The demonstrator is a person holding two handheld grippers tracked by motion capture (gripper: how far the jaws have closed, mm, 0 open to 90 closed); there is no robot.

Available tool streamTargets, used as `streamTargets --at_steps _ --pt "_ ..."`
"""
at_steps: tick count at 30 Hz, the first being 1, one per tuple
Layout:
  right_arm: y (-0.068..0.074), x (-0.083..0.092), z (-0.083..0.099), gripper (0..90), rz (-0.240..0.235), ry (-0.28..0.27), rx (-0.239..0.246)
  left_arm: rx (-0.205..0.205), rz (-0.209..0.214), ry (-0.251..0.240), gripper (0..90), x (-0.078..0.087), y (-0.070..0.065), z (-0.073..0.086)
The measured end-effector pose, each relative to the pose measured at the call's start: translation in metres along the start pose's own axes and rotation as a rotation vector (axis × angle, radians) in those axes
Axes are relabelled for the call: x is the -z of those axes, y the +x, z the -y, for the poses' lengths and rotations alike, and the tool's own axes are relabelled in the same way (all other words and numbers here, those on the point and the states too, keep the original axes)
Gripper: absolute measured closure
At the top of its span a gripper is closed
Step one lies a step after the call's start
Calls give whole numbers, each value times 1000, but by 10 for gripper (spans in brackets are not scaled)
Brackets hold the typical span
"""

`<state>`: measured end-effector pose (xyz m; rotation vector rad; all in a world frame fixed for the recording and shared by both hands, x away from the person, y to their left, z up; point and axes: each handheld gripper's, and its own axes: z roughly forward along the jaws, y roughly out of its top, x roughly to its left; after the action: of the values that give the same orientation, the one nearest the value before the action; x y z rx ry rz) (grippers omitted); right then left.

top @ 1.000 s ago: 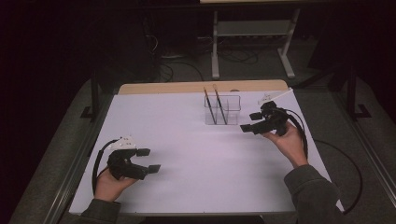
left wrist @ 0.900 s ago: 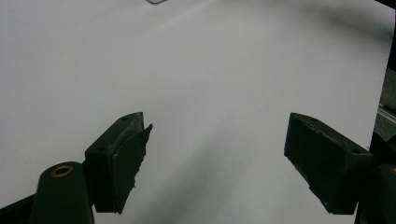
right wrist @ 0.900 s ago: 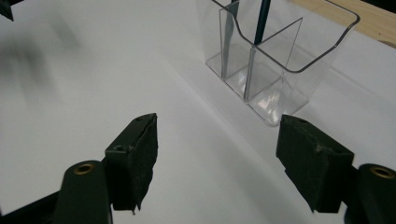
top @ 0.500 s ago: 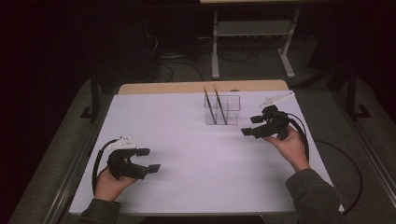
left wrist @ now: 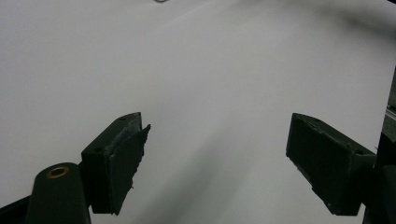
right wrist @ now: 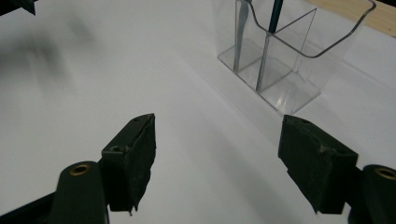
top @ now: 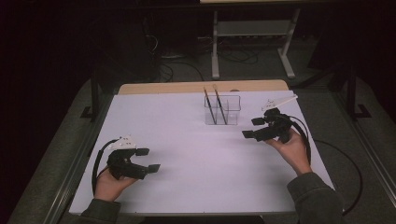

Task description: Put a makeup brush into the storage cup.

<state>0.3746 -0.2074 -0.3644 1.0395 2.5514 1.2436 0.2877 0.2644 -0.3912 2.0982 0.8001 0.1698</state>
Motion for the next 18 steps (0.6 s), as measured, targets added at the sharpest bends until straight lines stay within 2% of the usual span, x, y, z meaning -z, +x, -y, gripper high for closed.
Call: streamTargets --at_steps 1,7,8,18 --pt "-1 0 1 264 -2 -2 14 0 -1 0 185 0 0 0" --pt "2 1 7 259 -6 5 -6 3 -6 2 181 -1 0 0" --pt "1 2 8 259 -5 0 9 2 -7 2 181 -1 0 0" --pt "6 6 16 250 -9 -19 9 -4 -18 6 170 1 2 1"
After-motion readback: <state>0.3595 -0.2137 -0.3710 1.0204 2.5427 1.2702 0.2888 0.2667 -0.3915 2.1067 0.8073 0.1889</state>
